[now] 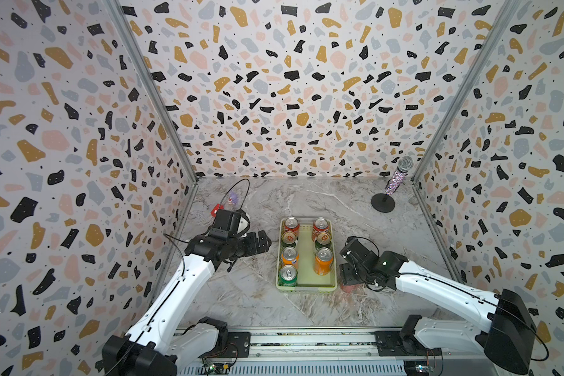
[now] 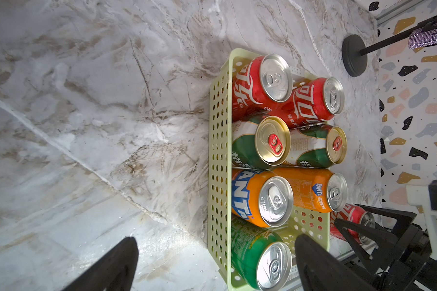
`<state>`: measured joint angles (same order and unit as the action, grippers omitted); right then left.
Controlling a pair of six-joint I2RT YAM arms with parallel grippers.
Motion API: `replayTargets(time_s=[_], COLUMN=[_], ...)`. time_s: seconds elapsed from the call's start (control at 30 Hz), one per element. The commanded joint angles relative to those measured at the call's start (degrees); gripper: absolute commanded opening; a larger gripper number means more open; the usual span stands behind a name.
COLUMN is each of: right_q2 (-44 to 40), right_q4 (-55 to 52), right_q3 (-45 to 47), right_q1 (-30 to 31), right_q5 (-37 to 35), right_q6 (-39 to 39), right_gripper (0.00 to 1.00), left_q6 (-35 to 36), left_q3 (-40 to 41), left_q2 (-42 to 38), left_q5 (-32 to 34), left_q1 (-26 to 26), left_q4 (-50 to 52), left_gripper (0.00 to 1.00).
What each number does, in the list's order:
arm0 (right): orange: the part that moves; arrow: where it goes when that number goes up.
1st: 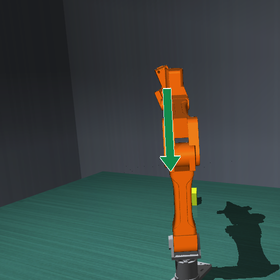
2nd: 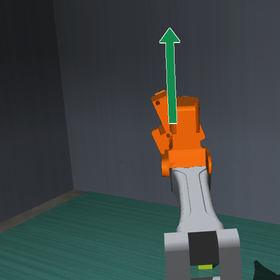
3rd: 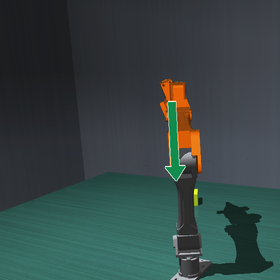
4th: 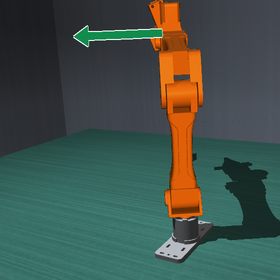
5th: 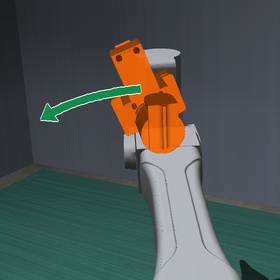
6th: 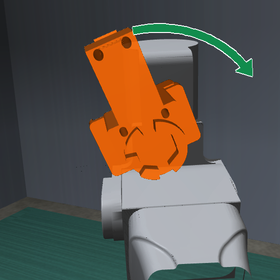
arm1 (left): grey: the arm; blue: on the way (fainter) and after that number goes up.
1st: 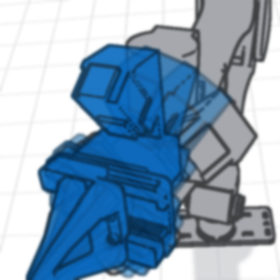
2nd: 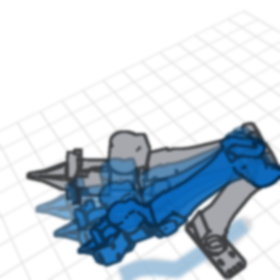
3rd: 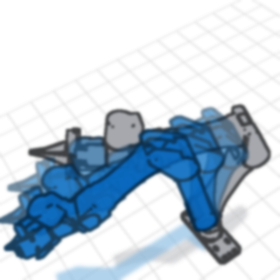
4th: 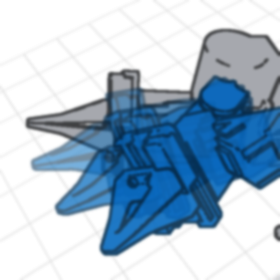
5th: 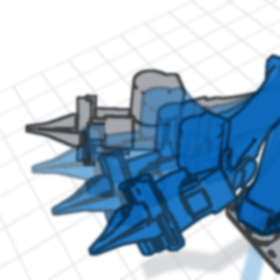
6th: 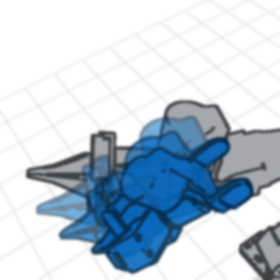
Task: Take out the drinks from the basket
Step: Place the drink at the center of the board.
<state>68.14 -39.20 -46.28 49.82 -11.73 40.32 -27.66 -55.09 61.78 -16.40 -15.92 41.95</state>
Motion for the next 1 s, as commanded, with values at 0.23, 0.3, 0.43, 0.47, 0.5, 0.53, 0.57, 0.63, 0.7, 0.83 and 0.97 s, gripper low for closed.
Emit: replayTargets(time_s=[0.23, 0.3, 0.43, 0.47, 0.5, 0.53, 0.57, 0.63, 0.7, 0.83, 0.97], right_q2=[-4.1, -4.9, -6.4, -6.5, -6.5, -6.5, -6.4, -5.9, -5.4, -4.9, -5.7], right_q4=[0.3, 0.2, 1.1, 1.3, 1.5, 1.5, 1.7, 1.8, 2.0, 1.5, 1.0], right_q3=[2.0, 2.0, 2.4, 2.5, 2.4, 2.4, 2.4, 2.2, 2.1, 1.5, 0.8], right_q1=[0.1, 0.1, 0.1, 0.1, 0.1, 0.1, 0.0, 0.0, 0.1, 0.0, 0.1], right_q5=[1.5, 1.7, 2.9, 3.1, 3.4, 3.8, 4.1, 4.7, 5.2, 5.0, 4.5], right_q6=[3.0, 3.1, 3.0, 3.1, 3.0, 3.0, 3.0, 3.0, 3.0, 3.0, 2.2], right_gripper=[0.61, 0.65, 0.72, 0.73, 0.74, 0.75, 0.75, 0.77, 0.78, 0.83, 0.87], left_q6=[-0.1, -0.1, -0.4, -0.4, -0.5, -0.5, -0.6, -0.5, -0.6, -0.5, -0.2], left_q3=[0.8, 0.9, 0.9, 0.9, 0.9, 0.9, 0.9, 0.9, 0.7, 0.6, 0.1], left_q2=[-1.0, -1.1, -1.6, -1.6, -1.7, -1.7, -1.8, -1.8, -1.8, -1.8, -1.7], left_q5=[-0.3, -0.5, -0.5, -0.5, -0.6, -0.6, -0.5, -0.5, -0.6, -0.6, -0.6], left_q1=[-0.3, -0.3, -0.3, -0.3, -0.3, -0.3, -0.3, -0.3, -0.3, -0.3, -0.3], left_q4=[-1.1, -1.1, -1.1, -1.1, -1.0, -0.9, -0.9, -0.8, -0.8, -0.6, -0.3], left_gripper=[1.00, 1.00, 1.00, 1.00, 1.00, 1.00, 1.00, 1.00, 1.00, 1.00, 1.00])
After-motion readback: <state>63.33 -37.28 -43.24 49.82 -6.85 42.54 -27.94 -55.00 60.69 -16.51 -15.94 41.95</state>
